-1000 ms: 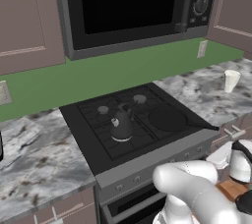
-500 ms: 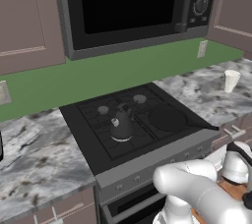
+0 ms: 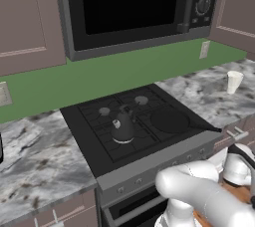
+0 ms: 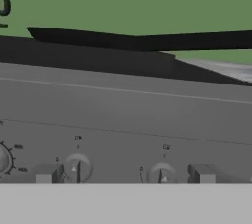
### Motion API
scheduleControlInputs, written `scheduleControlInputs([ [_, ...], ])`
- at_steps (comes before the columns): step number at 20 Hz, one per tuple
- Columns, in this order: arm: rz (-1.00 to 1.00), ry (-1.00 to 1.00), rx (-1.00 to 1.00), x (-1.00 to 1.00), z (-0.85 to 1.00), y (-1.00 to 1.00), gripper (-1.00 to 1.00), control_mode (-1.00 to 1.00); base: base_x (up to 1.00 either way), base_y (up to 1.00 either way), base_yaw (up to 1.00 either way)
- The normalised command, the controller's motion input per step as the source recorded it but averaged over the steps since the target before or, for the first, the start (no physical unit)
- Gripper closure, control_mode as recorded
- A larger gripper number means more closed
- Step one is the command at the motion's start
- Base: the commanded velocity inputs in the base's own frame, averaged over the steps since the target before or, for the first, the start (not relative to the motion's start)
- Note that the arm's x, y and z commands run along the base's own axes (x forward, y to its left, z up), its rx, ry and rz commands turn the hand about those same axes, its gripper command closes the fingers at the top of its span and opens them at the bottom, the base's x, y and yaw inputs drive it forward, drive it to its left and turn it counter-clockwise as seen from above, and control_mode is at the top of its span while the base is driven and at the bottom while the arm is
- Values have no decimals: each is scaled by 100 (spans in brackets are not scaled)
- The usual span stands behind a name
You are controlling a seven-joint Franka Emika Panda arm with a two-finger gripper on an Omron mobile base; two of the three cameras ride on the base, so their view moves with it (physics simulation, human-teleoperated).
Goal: Pick the pan from the cabinet and place it on the stove. Then turn on the stove burner for the pan.
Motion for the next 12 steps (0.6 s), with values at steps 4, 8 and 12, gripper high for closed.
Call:
scheduleControlInputs([
  [4, 0, 0, 0, 26, -12, 0, -100, -100, 0, 0, 0],
  [8, 0, 0, 0, 22, -12, -6, -100, -100, 0, 0, 0],
  [12, 0, -3, 0, 1, -11, -29, -100, -100, 0, 0, 0],
])
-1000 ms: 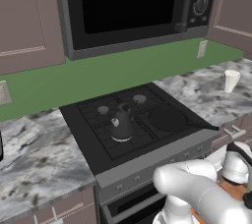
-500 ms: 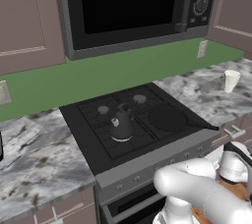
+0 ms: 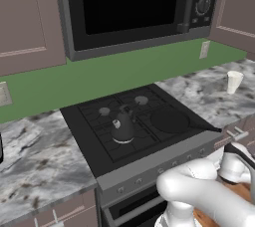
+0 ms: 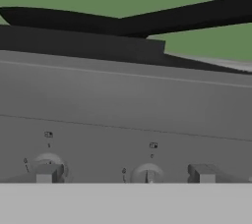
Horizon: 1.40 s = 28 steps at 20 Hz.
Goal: Pick the pan from the cabinet and place it on the stove. Then turn on the stove burner for the pan.
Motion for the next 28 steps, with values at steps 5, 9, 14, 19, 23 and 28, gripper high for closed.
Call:
scheduleControlInputs([
  [5, 0, -1, 0, 4, -11, -19, -100, -100, 0, 0, 0],
  [9, 0, 0, 0, 14, -16, -1, -100, -100, 0, 0, 0],
  [14, 0, 0, 0, 17, -19, 0, -100, -100, 0, 0, 0],
  [19, 0, 0, 0, 14, -11, 0, -100, -100, 0, 0, 0],
  [23, 0, 0, 0, 10, -5, 0, -100, -100, 0, 0, 0],
  [28, 0, 0, 0, 9, 0, 0, -100, -100, 0, 0, 0],
])
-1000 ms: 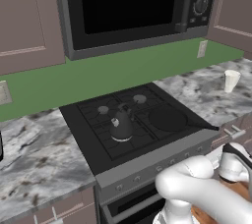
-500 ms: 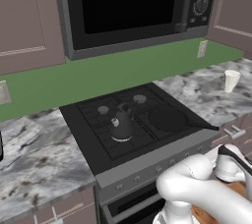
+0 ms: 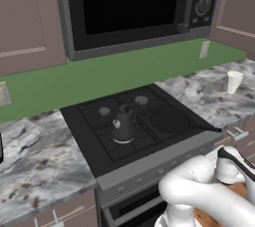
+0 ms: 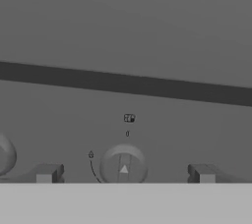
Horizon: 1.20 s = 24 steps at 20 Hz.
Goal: Pick the pan from the cabinet and place it on the stove. Then turn on the stove burner for the pan.
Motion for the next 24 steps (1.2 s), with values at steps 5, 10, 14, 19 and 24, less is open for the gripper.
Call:
scheduleControlInputs([
  [5, 0, 0, 0, 8, -2, 0, -100, -100, 0, 0, 0],
  [10, 0, 1, 0, 10, -6, 0, -100, -100, 0, 0, 0],
  [14, 0, 1, 0, 9, -12, 0, -100, -100, 0, 0, 0],
  [19, 0, 0, 0, 7, -14, 0, -100, -100, 0, 0, 0],
  [24, 0, 0, 0, 2, -7, 0, -100, -100, 0, 0, 0],
])
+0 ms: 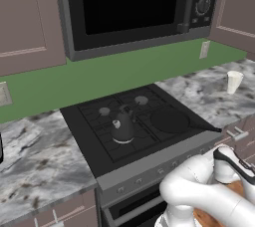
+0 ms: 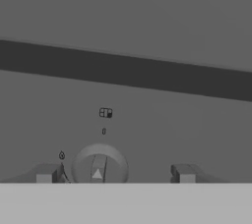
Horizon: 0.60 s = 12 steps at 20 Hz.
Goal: Pick the pan from the cabinet and place it on the stove. Then turn on the stove burner for the pan.
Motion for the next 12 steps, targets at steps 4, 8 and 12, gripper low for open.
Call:
scheduleControlInputs([
  [4, 0, 0, 0, 0, -8, 8, -100, -100, 0, 0, 0],
  [8, 0, 0, 0, 0, -6, 18, 100, -100, 0, 0, 0],
  [12, 0, 0, 0, 0, -1, 21, 100, -100, 0, 0, 0],
])
